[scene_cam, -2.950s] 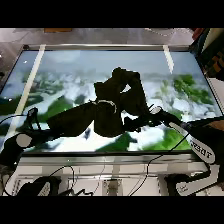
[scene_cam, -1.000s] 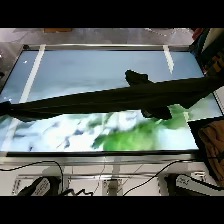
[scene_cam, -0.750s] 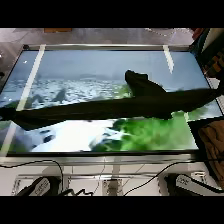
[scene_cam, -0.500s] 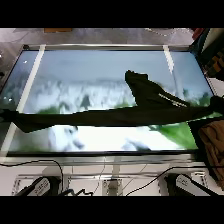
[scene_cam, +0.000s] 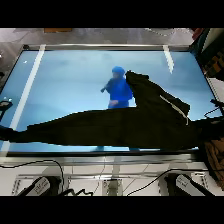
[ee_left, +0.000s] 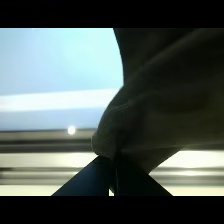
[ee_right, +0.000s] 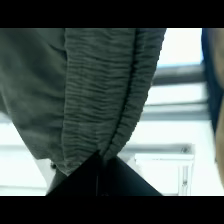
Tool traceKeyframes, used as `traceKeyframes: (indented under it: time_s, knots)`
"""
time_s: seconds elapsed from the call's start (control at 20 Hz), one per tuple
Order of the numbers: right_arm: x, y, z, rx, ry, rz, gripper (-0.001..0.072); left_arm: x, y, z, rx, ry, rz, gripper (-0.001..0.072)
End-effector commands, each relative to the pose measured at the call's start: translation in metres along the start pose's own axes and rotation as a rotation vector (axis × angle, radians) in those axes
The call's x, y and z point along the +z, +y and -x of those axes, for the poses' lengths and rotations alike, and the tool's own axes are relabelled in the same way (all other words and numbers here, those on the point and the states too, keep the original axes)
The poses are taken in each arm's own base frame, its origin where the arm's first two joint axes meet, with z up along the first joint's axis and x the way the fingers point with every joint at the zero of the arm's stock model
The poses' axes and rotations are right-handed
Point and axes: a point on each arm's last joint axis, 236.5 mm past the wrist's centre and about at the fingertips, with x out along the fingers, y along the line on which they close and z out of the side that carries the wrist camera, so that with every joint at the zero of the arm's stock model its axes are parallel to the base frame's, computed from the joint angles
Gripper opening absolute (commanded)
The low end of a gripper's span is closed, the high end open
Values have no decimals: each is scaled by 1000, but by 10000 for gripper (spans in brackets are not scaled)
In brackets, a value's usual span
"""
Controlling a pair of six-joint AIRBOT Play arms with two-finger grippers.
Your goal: Fold the clothes and pants, and hang the long-sleeved shirts on hangers.
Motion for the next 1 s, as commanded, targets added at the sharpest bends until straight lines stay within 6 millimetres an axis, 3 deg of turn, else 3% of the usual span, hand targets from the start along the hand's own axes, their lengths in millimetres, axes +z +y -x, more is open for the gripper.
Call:
traceKeyframes:
  time_s: [0.0,0.1,0.25,0.4,0.5,0.65,0.85,0.95]
  knots:
    - [-26,5,-12,31,116,36,26,-35,-19,-16,-99,88,-136,16]
    - [-27,4,-12,27,117,34,26,-37,-15,-18,-85,94,-235,16]
    - [-28,4,-10,19,111,34,26,-28,21,-15,62,79,-274,16]
    - [-30,1,-9,1,111,31,26,-4,54,1,197,5,-281,16]
    - [-30,1,-6,-5,99,29,26,12,66,13,244,-53,-269,17]
    - [-37,4,-6,-14,82,30,26,5,48,1,147,-21,-256,17]
    - [-52,9,-16,-9,103,42,26,-46,13,-27,-75,194,-263,17]
    - [-57,11,-21,-1,118,55,27,-61,2,-36,-137,245,-254,18]
